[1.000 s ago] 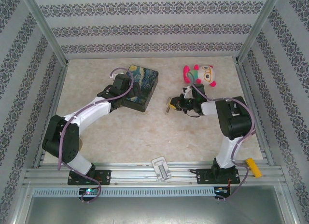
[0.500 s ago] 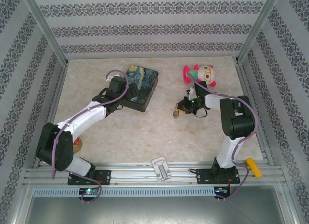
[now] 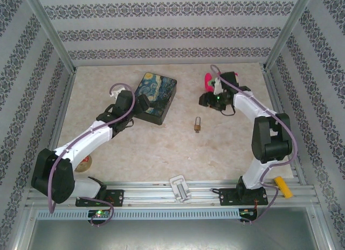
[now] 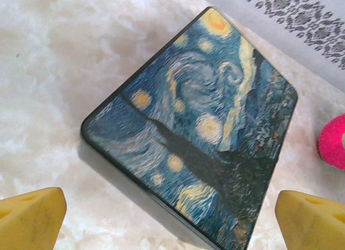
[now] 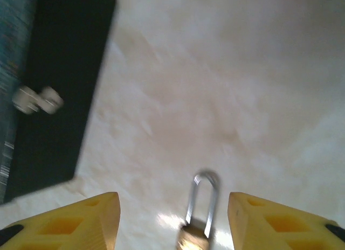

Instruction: Unlock a padlock with a key

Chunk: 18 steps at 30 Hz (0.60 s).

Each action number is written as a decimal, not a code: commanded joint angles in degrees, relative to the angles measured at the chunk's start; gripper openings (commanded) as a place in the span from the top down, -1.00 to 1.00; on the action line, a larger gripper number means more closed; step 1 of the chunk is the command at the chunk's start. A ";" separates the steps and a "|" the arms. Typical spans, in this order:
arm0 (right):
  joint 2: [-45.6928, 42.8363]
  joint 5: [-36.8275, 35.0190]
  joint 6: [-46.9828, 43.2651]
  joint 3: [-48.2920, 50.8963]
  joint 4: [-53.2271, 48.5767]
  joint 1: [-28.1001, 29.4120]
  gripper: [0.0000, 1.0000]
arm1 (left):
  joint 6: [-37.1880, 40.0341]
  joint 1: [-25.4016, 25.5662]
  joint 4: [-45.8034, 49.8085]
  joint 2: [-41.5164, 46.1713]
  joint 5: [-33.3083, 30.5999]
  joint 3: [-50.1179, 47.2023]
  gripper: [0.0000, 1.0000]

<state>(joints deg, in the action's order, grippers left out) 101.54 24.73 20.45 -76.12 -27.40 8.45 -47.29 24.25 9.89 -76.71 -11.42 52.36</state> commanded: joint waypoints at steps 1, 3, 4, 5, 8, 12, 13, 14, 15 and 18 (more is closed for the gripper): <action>4.31 0.89 -1.56 -8.11 1.78 0.99 -0.12 | -5.40 -0.70 -0.39 1.83 -0.73 -3.32 -0.98; 8.78 1.40 -2.09 -14.01 3.13 2.16 -0.28 | -7.02 -0.69 -1.88 2.11 -0.32 -4.93 -0.99; 10.79 1.58 -2.68 -16.88 3.61 2.66 -0.28 | -7.49 -0.70 -2.65 2.17 0.02 -5.46 -0.99; 13.37 1.35 -3.43 -20.39 3.80 3.47 -0.30 | -7.91 -0.69 -3.29 1.98 0.32 -5.87 -0.99; 20.68 -0.02 -5.95 -31.27 2.70 5.61 -0.37 | -9.10 -0.67 -4.67 1.09 1.35 -6.62 -0.99; 32.24 -0.93 -8.91 -48.07 -1.57 8.12 -0.45 | -10.13 -0.67 -7.16 -0.81 2.36 -6.81 -0.99; 35.15 -0.27 -9.11 -52.10 -2.26 8.49 -0.46 | -10.27 -0.70 -7.67 -1.28 2.53 -6.78 -0.99; 37.49 0.36 -9.11 -55.22 -2.71 8.75 -0.46 | -10.28 -0.69 -8.20 -1.70 2.72 -6.70 -0.98; 40.06 0.80 -8.95 -58.64 -3.15 9.04 -0.47 | -10.43 -0.69 -8.54 -2.19 2.88 -6.49 -0.98; 46.34 0.86 -8.76 -66.34 -4.23 9.56 -0.48 | -10.37 -0.69 -9.66 -3.56 3.32 -5.89 -0.99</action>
<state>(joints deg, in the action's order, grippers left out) 144.44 24.99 13.10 -136.92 -28.45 18.17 -56.42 24.25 3.38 -79.11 -8.95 45.91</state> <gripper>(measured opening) 0.738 0.992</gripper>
